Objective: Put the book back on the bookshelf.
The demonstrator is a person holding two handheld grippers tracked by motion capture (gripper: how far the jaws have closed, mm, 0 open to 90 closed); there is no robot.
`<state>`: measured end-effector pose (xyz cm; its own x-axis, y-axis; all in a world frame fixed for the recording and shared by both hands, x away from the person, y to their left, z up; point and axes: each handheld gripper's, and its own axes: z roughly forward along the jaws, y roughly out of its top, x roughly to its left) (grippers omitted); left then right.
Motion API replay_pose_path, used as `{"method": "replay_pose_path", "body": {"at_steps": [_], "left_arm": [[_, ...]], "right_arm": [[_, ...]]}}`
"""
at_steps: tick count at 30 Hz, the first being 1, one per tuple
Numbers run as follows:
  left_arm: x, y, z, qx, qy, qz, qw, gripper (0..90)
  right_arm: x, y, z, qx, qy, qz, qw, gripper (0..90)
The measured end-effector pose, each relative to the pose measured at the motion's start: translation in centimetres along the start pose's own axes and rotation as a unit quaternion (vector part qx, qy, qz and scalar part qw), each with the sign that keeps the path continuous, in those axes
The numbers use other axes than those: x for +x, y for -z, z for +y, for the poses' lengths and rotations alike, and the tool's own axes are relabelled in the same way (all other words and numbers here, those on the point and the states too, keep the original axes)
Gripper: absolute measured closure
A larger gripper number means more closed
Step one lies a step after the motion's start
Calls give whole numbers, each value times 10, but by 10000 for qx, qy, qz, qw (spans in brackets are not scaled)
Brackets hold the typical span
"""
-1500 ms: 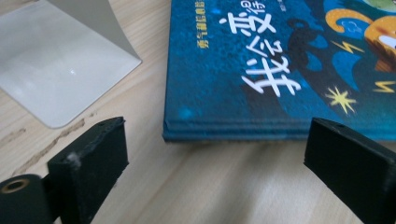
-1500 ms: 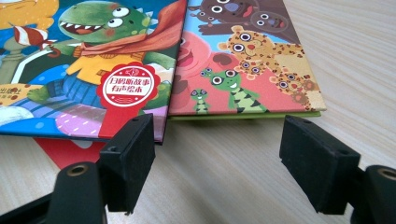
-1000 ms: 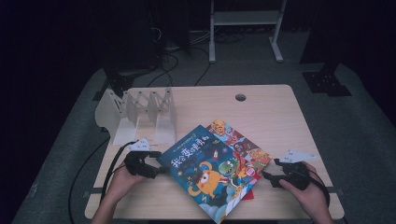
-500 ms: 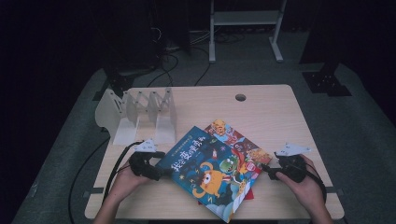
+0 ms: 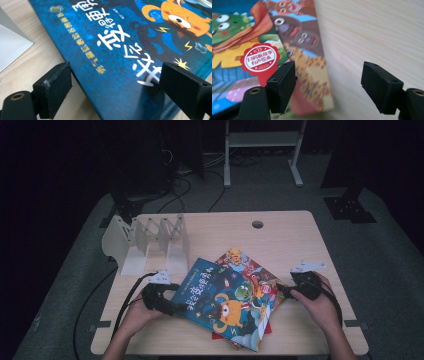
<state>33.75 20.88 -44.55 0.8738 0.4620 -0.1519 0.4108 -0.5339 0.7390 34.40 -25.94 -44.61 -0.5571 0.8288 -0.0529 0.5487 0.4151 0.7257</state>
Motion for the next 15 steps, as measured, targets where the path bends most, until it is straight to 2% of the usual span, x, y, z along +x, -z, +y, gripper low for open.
{"method": "replay_pose_path", "body": {"at_steps": [11,13,15], "left_arm": [[0,1,-2,-24,15,22,10000,93],[0,1,-2,-33,36,13,10000,93],[0,1,-3,-48,57,-8,10000,91]], "right_arm": [[-10,-26,22,0,-136,-25,9999,287],[-11,-26,23,-13,-148,-10,9999,288],[-12,-22,20,-100,-311,38,9995,315]]}}
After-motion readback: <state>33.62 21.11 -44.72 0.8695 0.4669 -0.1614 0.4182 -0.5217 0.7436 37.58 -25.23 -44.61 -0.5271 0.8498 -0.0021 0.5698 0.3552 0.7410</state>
